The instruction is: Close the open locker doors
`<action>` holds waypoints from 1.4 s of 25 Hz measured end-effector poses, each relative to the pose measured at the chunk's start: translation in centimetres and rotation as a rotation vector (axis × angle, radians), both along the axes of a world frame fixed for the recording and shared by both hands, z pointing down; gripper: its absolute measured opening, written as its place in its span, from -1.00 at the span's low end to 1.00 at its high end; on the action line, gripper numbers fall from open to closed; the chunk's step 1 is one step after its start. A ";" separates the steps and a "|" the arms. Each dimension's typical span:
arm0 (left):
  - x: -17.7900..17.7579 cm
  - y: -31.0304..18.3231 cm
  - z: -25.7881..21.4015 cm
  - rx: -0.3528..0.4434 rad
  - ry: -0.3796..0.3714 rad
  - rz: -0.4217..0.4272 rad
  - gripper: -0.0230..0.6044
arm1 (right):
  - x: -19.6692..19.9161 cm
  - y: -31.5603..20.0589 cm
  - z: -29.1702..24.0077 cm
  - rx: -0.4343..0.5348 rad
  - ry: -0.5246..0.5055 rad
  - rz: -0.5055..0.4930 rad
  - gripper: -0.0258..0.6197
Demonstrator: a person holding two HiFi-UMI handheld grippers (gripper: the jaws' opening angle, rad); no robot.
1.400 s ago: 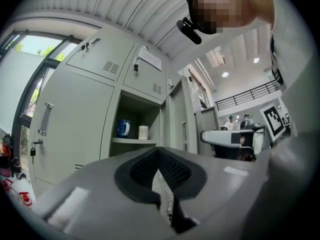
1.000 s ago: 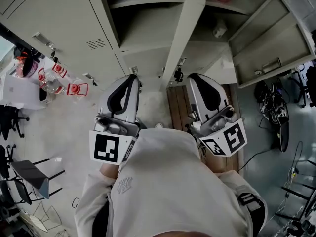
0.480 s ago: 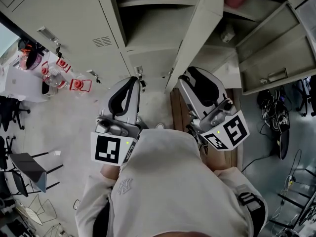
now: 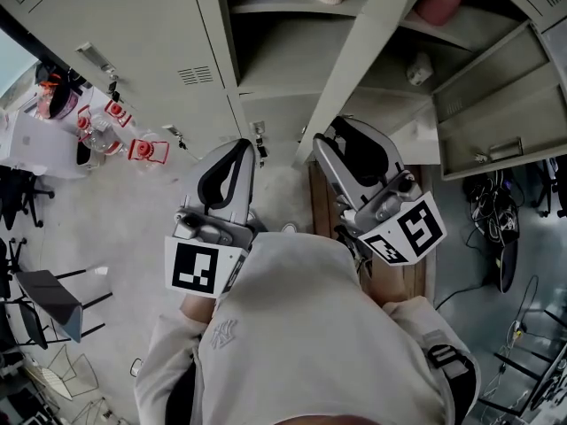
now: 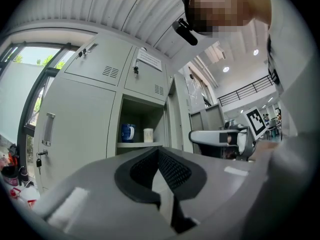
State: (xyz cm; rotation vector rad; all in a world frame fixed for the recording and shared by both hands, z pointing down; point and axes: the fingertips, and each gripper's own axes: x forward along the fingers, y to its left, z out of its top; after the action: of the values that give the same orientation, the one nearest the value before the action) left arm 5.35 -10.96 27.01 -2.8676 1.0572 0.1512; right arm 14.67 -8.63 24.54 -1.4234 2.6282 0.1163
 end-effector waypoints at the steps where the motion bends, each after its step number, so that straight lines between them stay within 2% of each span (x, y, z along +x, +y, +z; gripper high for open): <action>1: -0.3 -0.2 -0.1 -0.001 -0.001 -0.001 -0.90 | -0.4 -0.3 -0.1 -0.001 0.002 -0.006 -0.61; 20: -7.2 -7.0 -0.7 -0.012 -0.018 -0.053 -0.90 | -6.0 -11.0 0.0 -0.015 0.008 -0.025 -0.60; 24: -7.9 -8.1 -0.2 -0.041 -0.023 -0.053 -0.90 | -6.2 -13.6 0.5 -0.027 0.023 0.009 -0.60; 35: -9.2 -11.1 0.3 -0.048 -0.016 -0.065 -0.90 | -5.5 -19.4 1.2 -0.040 0.058 0.072 -0.60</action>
State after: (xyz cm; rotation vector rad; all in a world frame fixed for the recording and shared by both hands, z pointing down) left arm -3.84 -22.01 27.35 -2.8674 1.1646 0.0991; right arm 9.21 -28.00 25.74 -1.5506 2.6404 0.1150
